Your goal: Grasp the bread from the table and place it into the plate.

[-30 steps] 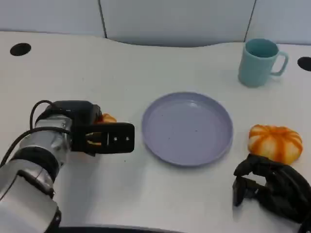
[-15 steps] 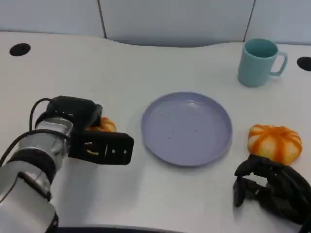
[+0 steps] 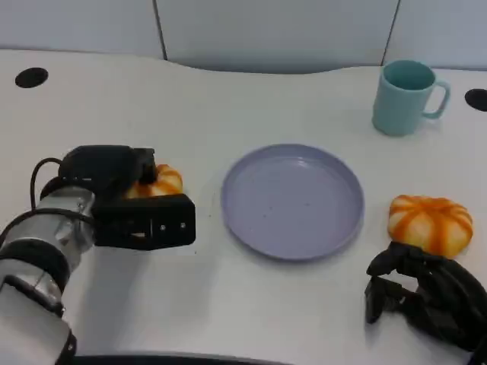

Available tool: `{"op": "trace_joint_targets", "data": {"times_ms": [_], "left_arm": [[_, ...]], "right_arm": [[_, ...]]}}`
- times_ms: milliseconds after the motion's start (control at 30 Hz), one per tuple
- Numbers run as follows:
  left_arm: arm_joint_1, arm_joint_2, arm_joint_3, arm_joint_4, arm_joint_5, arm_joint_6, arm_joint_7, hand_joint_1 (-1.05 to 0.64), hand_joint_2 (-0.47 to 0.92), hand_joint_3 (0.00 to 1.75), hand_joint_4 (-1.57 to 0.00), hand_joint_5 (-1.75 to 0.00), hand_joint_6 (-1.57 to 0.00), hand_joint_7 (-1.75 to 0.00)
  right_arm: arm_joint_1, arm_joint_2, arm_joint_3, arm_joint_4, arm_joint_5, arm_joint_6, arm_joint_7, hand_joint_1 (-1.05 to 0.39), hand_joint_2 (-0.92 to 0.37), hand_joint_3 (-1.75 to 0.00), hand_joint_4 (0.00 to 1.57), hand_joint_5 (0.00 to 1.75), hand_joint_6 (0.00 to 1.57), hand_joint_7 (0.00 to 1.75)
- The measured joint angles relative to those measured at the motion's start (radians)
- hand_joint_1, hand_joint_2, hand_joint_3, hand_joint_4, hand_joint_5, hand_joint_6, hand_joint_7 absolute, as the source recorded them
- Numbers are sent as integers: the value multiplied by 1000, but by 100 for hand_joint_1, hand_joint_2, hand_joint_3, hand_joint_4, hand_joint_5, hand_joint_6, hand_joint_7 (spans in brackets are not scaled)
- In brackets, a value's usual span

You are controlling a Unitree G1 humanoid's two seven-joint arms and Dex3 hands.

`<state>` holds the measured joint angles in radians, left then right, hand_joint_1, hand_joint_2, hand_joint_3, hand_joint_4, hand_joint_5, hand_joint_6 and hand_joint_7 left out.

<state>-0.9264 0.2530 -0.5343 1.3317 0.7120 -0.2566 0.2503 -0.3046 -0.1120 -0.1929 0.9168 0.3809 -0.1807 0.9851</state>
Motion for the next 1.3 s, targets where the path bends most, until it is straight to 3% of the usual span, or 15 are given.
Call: {"op": "trace_joint_targets", "data": {"times_ms": [133,233,500,1100,1133,1167,1200,1233,1300], "left_arm": [[-12,5,12,-8,-11,-26,1,-23,88,7,-69,-175,-56,-161],[-33,8,15,-20,-12,-44,8,-19,91,8,-75,-175,-57,-172],[-78,4,14,-38,-12,-112,40,-19,91,11,-85,-175,-63,-175],[-146,-112,-47,-59,36,-189,76,-27,89,24,-91,-175,-68,-175],[-146,-118,-49,-59,37,-191,76,-27,87,26,-92,-175,-69,-175],[-146,-125,-51,-60,38,-194,76,-26,79,42,-92,-175,-70,-175],[-146,-132,-52,-61,38,-198,76,-25,66,72,-94,-175,-71,-175],[-146,-140,-52,-62,38,-203,76,-25,61,85,-95,-175,-72,-175],[-146,-152,-53,-66,38,-212,76,-24,56,96,-95,-175,-72,-175]], "right_arm": [[-1,2,0,3,0,-3,-2,-52,-92,-12,60,160,75,97],[-5,5,1,10,0,-8,-5,-52,-92,-12,61,160,76,96],[-7,11,4,12,-3,-20,-11,-51,-92,-12,61,164,74,98],[-31,14,4,39,-13,-24,-9,-54,-92,-12,56,171,74,97],[-31,14,4,39,-13,-24,-7,-53,-92,-12,56,171,74,97],[-31,14,3,40,-12,-25,-6,-53,-92,-11,56,171,74,97],[-32,15,2,40,-12,-25,-5,-54,-92,-10,57,169,74,96],[-33,16,0,43,-12,-27,-3,-54,-92,-9,58,167,75,96],[-36,18,-1,48,-12,-27,-2,-54,-92,-9,59,166,76,95]]}}
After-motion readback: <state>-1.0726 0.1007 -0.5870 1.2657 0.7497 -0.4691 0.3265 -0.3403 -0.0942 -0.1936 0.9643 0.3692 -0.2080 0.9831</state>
